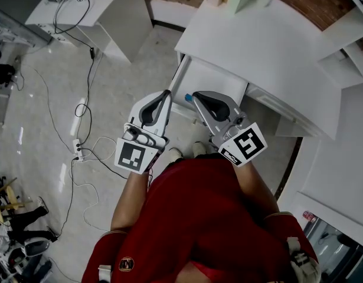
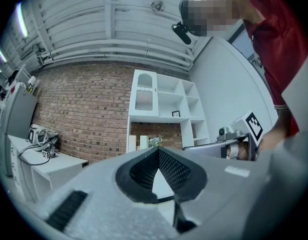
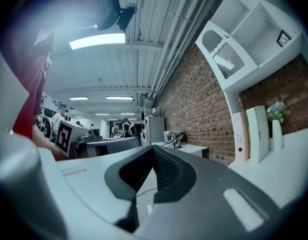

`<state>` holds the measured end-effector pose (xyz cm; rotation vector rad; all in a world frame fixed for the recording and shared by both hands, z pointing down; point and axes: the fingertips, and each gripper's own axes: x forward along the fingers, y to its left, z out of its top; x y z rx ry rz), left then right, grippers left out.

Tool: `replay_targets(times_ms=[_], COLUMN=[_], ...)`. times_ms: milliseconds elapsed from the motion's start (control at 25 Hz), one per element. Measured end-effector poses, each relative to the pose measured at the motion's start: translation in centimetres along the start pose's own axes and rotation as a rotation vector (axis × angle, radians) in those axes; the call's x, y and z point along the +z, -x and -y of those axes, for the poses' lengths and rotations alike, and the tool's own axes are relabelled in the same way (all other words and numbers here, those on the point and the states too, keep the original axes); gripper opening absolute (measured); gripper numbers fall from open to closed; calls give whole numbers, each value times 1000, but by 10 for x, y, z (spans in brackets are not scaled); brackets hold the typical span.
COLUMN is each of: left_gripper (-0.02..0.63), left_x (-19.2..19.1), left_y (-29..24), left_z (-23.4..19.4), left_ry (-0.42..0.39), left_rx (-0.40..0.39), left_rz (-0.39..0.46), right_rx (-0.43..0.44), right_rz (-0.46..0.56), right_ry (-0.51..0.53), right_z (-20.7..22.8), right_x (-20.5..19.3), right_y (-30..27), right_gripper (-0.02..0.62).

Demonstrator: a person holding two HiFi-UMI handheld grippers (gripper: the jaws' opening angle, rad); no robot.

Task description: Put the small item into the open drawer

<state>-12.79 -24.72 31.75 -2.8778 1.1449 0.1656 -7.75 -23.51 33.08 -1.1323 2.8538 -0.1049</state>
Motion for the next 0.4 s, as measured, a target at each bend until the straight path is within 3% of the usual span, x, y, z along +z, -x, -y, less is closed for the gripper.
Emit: replay_targets(times_ms=[400], left_gripper=[0], left_x=[1], left_y=[6], left_z=[-4], left_ry=[0], left_rx=[4], left_rz=[1], right_rx=[-4], right_rz=[-21], right_ry=[11], right_z=[-1], right_x=[-4], right_y=[-1], right_gripper=[11])
